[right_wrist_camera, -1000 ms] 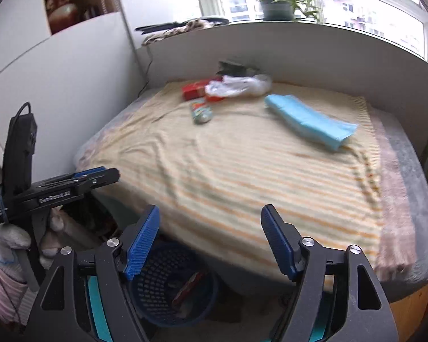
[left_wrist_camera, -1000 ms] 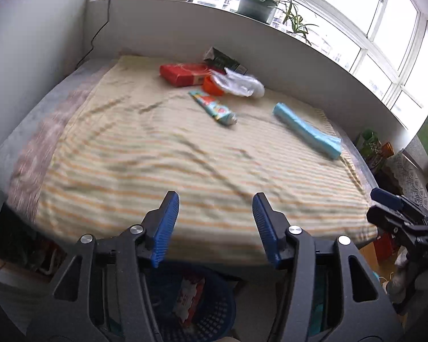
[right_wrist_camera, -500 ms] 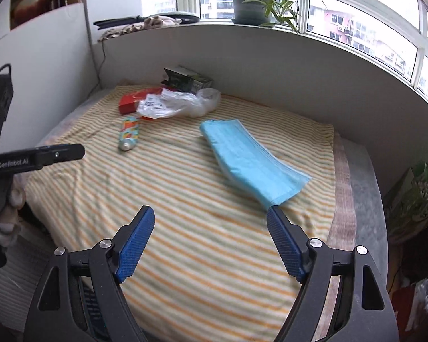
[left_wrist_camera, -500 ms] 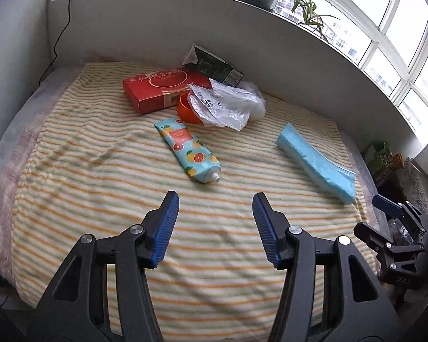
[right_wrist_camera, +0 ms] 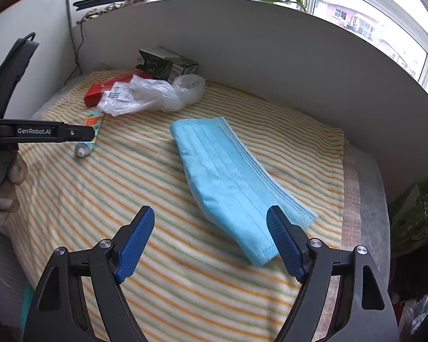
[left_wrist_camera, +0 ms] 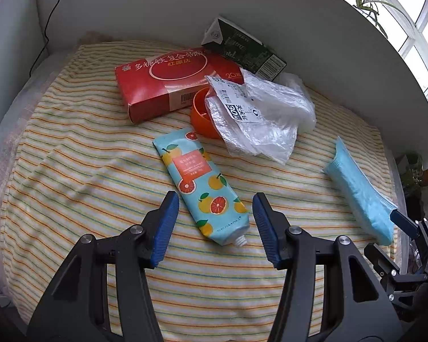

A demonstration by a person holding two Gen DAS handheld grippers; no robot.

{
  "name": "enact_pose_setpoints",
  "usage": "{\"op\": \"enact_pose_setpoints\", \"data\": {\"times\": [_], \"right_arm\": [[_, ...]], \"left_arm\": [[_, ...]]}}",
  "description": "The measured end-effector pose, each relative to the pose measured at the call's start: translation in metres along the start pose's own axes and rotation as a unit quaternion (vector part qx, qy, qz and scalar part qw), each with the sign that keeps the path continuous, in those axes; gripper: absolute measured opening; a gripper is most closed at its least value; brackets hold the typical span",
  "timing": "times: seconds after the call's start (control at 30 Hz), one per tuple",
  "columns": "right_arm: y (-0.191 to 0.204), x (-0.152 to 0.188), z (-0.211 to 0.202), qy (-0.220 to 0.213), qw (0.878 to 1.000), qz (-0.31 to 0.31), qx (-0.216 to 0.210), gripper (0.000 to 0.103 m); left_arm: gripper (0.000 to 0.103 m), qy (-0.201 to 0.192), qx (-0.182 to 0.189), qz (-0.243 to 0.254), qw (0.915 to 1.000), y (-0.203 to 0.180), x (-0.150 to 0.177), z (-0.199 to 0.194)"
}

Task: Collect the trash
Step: 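Grasp the blue face mask with the right tool while the left tool grasps the small tube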

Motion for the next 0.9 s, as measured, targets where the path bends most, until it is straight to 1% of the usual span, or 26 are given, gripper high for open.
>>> {"op": "enact_pose_setpoints", "data": {"times": [0.1, 0.2, 0.3, 0.33, 0.37, 0.43, 0.5, 0.57, 0.63, 0.7, 0.73, 0.77, 0.8, 0.9], "right_arm": [[0.001, -0.002, 0.011, 0.007, 1.0, 0.0, -0.004, 0.081], [0.001, -0.004, 0.02, 0.01, 1.0, 0.0, -0.006, 0.081], [-0.001, -0.005, 0.03, 0.015, 1.0, 0.002, -0.003, 0.081], [-0.002, -0.006, 0.033, 0.017, 1.0, 0.003, -0.002, 0.081], [-0.003, -0.006, 0.036, 0.02, 1.0, 0.005, -0.001, 0.081], [-0.005, -0.005, 0.041, 0.023, 1.0, 0.01, -0.001, 0.081], [-0.006, -0.005, 0.043, 0.027, 1.0, 0.013, -0.003, 0.08], [-0.004, -0.005, 0.045, 0.029, 0.999, 0.014, -0.006, 0.079], [-0.004, -0.004, 0.045, 0.027, 0.999, 0.016, -0.007, 0.066], [-0.004, -0.003, 0.044, 0.025, 0.999, 0.02, -0.007, 0.044], [-0.005, -0.003, 0.042, 0.023, 0.999, 0.023, -0.008, 0.036], [-0.006, -0.002, 0.04, 0.022, 0.999, 0.028, -0.01, 0.023], [-0.008, -0.001, 0.038, 0.021, 0.999, 0.034, -0.014, 0.015], [-0.013, 0.002, 0.028, 0.008, 0.998, 0.05, -0.023, 0.009]], "left_arm": [[0.053, -0.005, -0.005, 0.005, 1.0, 0.001, 0.0, 0.007], [0.049, -0.013, -0.008, 0.006, 0.9999, 0.001, -0.002, 0.01], [0.042, -0.016, -0.006, 0.002, 0.9999, 0.003, -0.007, 0.012], [0.029, -0.018, -0.007, 0.002, 0.9998, 0.003, -0.008, 0.012], [0.021, -0.016, -0.005, 0.003, 0.9998, 0.004, -0.009, 0.013], [0.021, -0.015, -0.001, 0.003, 0.9999, 0.006, -0.011, 0.014], [0.014, -0.016, 0.003, 0.004, 0.9999, 0.007, -0.012, 0.015], [0.01, -0.018, 0.007, 0.003, 0.9998, 0.011, -0.013, 0.01], [0.007, -0.02, 0.015, -0.002, 0.9997, 0.012, -0.012, 0.007], [0.004, -0.025, 0.019, -0.004, 0.9995, 0.012, -0.009, 0.001], [0.004, -0.028, 0.021, -0.004, 0.9994, 0.013, -0.009, -0.001], [0.003, -0.03, 0.023, -0.005, 0.9993, 0.012, -0.008, -0.005], [0.003, -0.032, 0.025, -0.006, 0.9991, 0.013, -0.007, -0.007], [0.003, -0.038, 0.034, -0.013, 0.9986, 0.016, -0.005, -0.018]]}}
Point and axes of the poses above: each gripper's, at about its wrist camera, not at the fingertips, and z roughly the way its jaws point, y to its left, x to its underside, the point moved 8 cm from there along z, roughly the way its jaws point, and after that the axes turned 15 degrees about -z, right-handed, at the moved point
